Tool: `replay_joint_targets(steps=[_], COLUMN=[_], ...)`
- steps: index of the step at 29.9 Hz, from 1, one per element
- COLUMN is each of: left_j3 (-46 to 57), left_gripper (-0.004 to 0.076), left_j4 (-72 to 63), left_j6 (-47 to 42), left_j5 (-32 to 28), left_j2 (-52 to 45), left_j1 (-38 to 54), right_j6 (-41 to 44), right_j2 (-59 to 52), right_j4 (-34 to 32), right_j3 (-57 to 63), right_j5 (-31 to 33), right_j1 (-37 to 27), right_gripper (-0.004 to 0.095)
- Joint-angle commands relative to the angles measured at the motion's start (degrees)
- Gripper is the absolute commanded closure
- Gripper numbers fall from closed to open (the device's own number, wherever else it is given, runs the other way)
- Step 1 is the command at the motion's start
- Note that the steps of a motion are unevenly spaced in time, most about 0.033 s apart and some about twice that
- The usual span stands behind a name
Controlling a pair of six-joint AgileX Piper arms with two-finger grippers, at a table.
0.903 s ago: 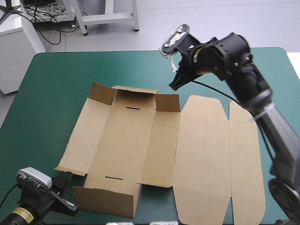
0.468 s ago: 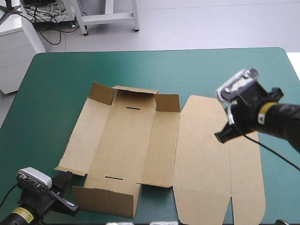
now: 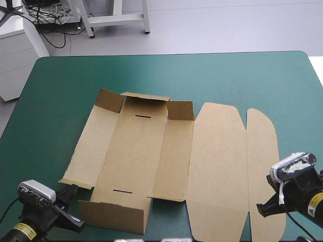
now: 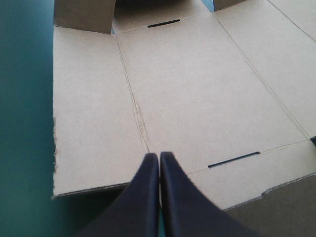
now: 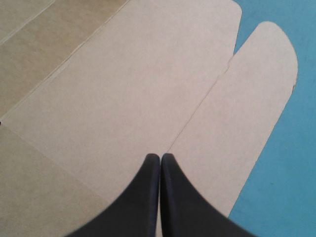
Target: Fold the box
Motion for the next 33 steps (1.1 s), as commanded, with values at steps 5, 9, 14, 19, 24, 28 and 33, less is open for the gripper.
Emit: replay_joint_targets(steps=[5,9,14,19,24,28,33], left_j3=[-1.9,-1.9,-1.9,-1.9,-4.3,-9.4,-18.0], left_gripper=[0.0499,0.0258,0.0192,0.0195,0.0196,0.0196,0.0196], left_j4=[-0.7,-0.7,-2.9,-3.7,-3.5,-2.4,4.2], left_j6=[-0.4,-0.4,-0.4,-0.6,-3.8,-4.0,-6.5], left_j5=[-3.9,-3.9,-3.9,-4.2,-5.1,-5.1,-2.4], left_j2=[0.8,0.8,0.8,0.8,3.1,10.1,23.9], left_j1=[-0.3,-0.3,-0.3,-0.3,-0.3,-0.3,-0.3], right_j6=[1.2,1.2,2.6,2.6,2.5,2.4,2.3], right_j2=[-10.2,-14.6,-17.7,-18.8,-18.8,-18.8,-18.8], right_j4=[3.9,4.3,4.3,5.8,7.4,8.7,8.7], right_j3=[7.2,9.0,11.2,13.7,15.4,15.9,15.9], right_j5=[-6.9,-7.4,-7.6,-7.6,-8.0,-8.0,-8.0], right_j1=[-0.2,-0.2,-0.2,-0.2,-0.2,-0.2,-0.2], right_gripper=[0.092,0.092,0.092,0.092,0.092,0.092,0.092])
